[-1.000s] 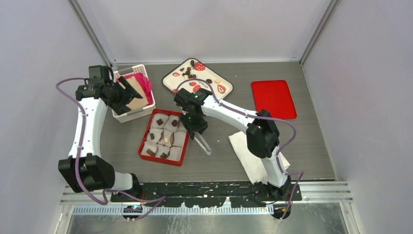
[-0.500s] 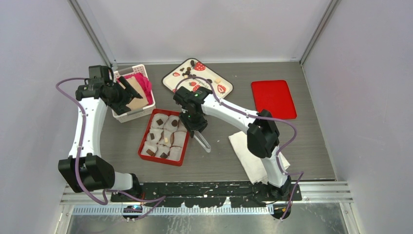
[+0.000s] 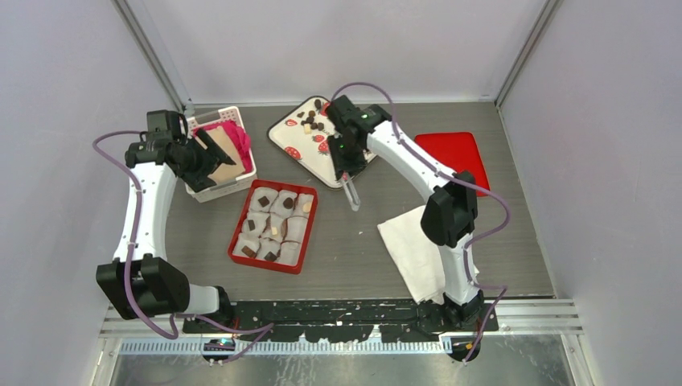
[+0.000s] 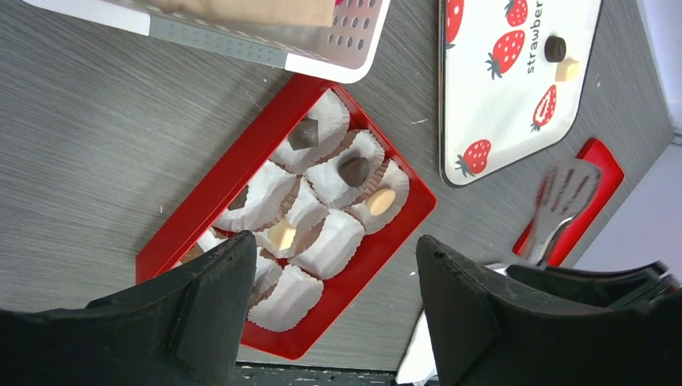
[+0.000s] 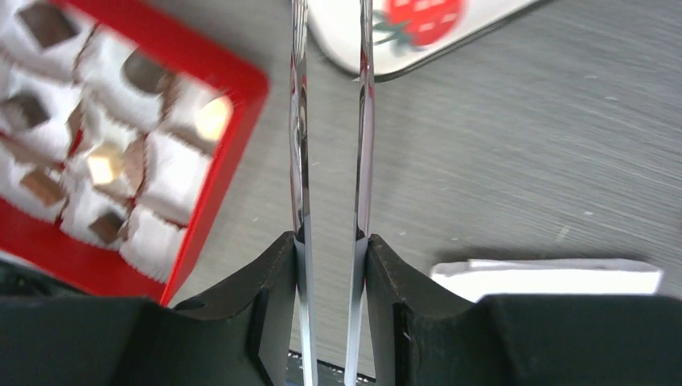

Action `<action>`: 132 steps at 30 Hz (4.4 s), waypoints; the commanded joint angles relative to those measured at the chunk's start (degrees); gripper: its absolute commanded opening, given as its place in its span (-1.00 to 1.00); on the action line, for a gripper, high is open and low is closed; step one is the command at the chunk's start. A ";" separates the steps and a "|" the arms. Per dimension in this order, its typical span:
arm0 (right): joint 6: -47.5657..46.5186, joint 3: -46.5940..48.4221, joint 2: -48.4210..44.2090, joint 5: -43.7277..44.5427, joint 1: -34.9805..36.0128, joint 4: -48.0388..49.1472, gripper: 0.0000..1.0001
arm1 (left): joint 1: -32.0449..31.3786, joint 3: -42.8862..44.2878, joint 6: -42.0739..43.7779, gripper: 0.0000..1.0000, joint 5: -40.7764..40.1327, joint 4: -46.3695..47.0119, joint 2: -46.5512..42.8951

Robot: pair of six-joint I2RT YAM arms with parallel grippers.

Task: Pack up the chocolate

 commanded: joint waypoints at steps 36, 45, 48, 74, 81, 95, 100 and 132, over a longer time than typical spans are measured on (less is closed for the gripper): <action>3.56 34.93 29.11 3.47 -16.12 -3.20 -0.14 | 0.83 0.33 -0.81 0.47 -1.14 0.87 -1.93; 5.34 37.04 30.96 6.90 -16.13 -0.02 -0.05 | 0.78 1.03 -1.21 0.47 -1.40 0.61 -1.60; 4.93 37.13 31.28 7.88 -16.10 0.43 -0.03 | 0.76 1.02 -1.22 0.47 -1.49 0.61 -1.52; 3.22 38.28 33.93 9.04 -14.23 0.23 -0.22 | 0.79 2.44 -1.17 0.47 -1.56 0.39 -0.03; 2.42 36.07 30.82 9.19 -14.08 0.10 -0.54 | 0.74 1.94 -1.25 0.47 -1.55 0.52 -0.42; 0.88 26.19 21.27 6.16 -13.34 -1.84 -0.86 | 0.80 1.21 -1.11 0.47 -1.24 0.79 -1.05; -0.21 17.24 15.04 5.18 -12.23 -1.01 -0.91 | 0.73 0.94 -0.83 0.47 -1.15 0.91 -1.17; -2.58 35.50 28.54 13.96 -12.19 -5.66 -0.14 | 0.95 1.33 0.31 0.47 -0.80 0.80 -0.96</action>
